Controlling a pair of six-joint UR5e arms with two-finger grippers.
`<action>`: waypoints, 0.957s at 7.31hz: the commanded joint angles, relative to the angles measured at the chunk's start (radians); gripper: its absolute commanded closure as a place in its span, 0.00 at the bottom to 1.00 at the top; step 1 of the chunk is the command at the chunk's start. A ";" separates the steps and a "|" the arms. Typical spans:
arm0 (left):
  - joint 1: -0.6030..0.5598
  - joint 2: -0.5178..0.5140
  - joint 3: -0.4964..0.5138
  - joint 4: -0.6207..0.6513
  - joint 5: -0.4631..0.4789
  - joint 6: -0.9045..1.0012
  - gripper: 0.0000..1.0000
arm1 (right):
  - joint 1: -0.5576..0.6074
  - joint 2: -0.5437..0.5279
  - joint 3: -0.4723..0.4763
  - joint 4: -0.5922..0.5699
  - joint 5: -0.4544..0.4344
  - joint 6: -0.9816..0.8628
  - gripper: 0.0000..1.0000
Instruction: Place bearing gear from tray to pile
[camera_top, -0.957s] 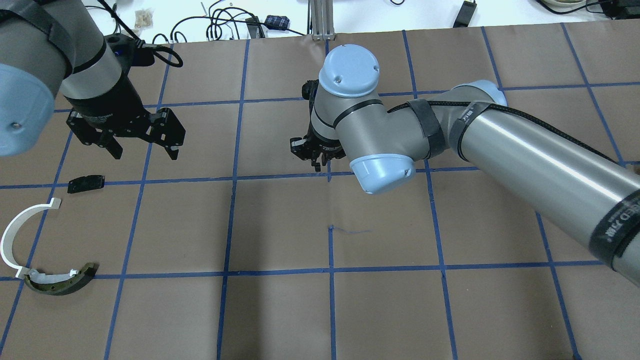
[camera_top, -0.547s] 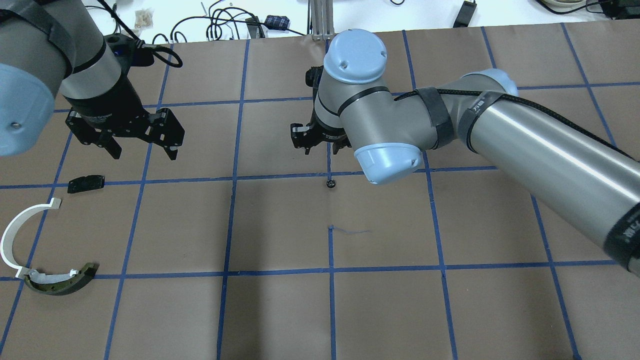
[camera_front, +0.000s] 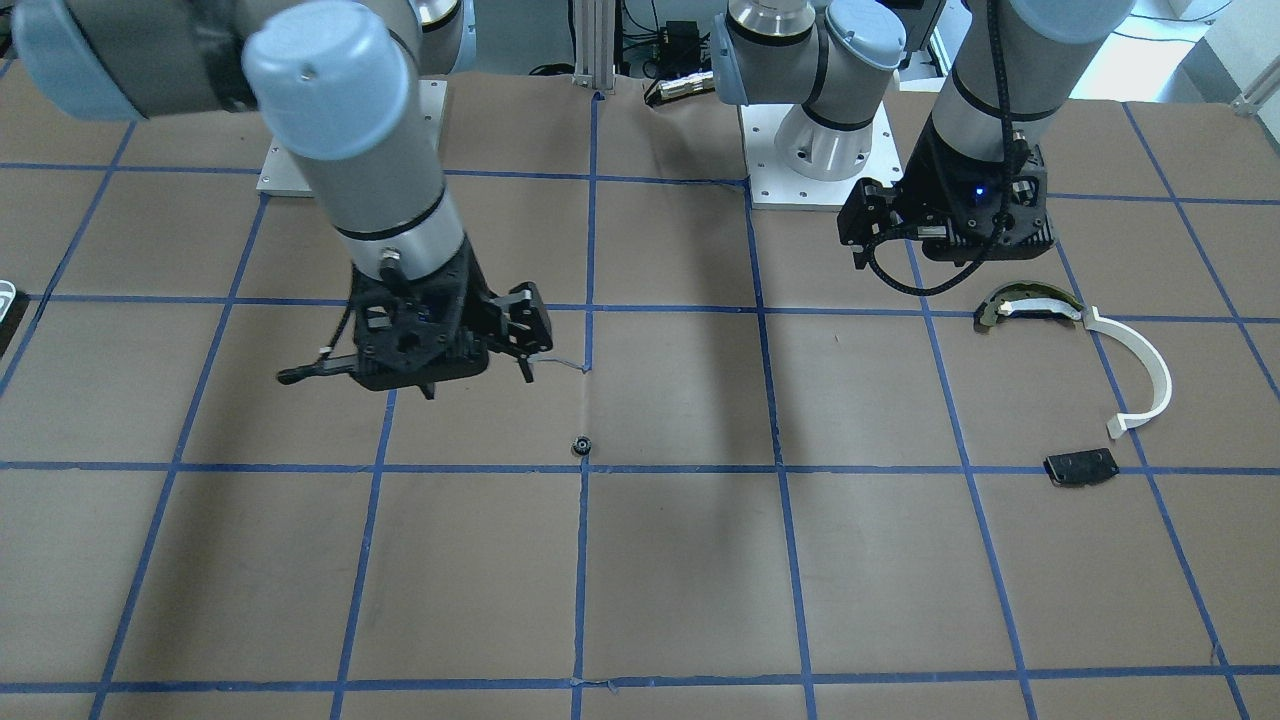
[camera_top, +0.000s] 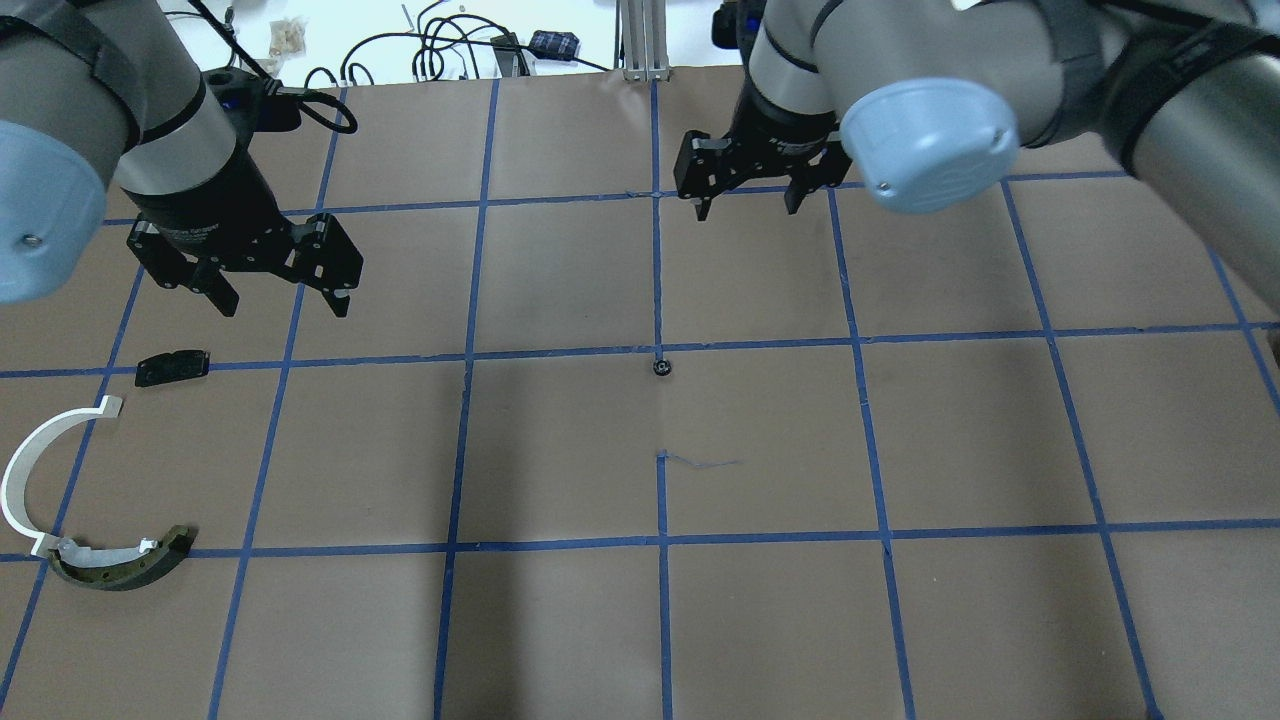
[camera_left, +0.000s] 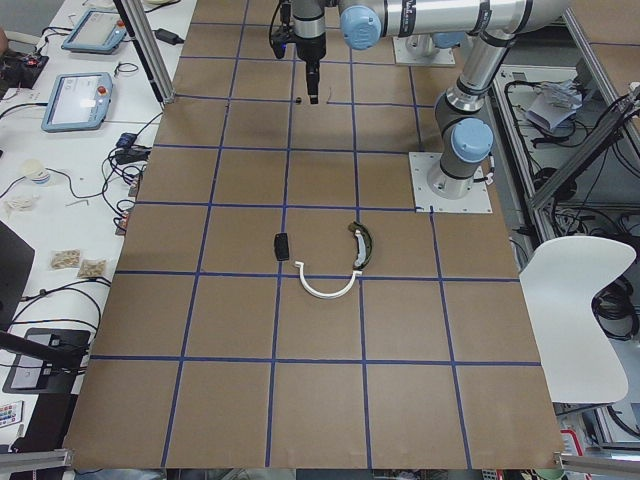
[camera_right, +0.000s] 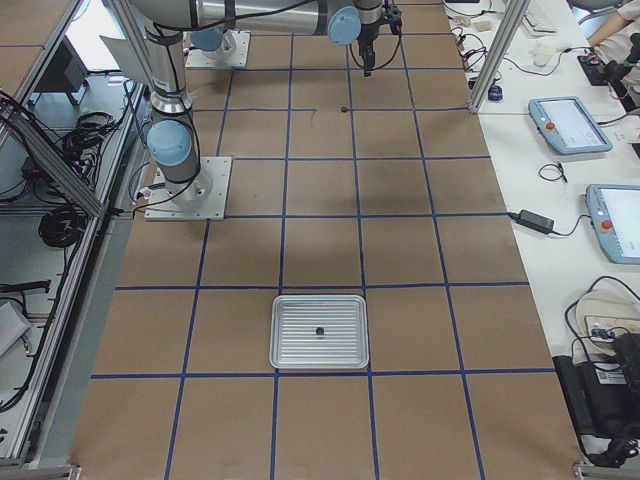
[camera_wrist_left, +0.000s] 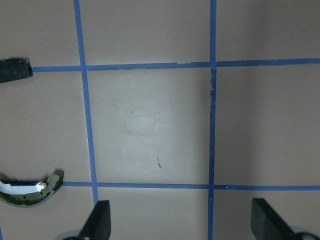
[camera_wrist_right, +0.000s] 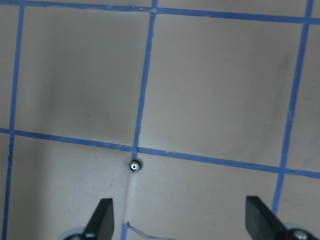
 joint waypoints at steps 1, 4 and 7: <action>-0.020 -0.085 0.001 0.186 -0.035 -0.031 0.00 | -0.170 -0.091 -0.025 0.154 -0.107 -0.298 0.00; -0.181 -0.294 0.010 0.426 -0.099 -0.144 0.00 | -0.418 -0.142 -0.013 0.210 -0.219 -0.684 0.00; -0.331 -0.462 0.038 0.544 -0.101 -0.253 0.00 | -0.716 -0.118 0.029 0.179 -0.241 -0.903 0.00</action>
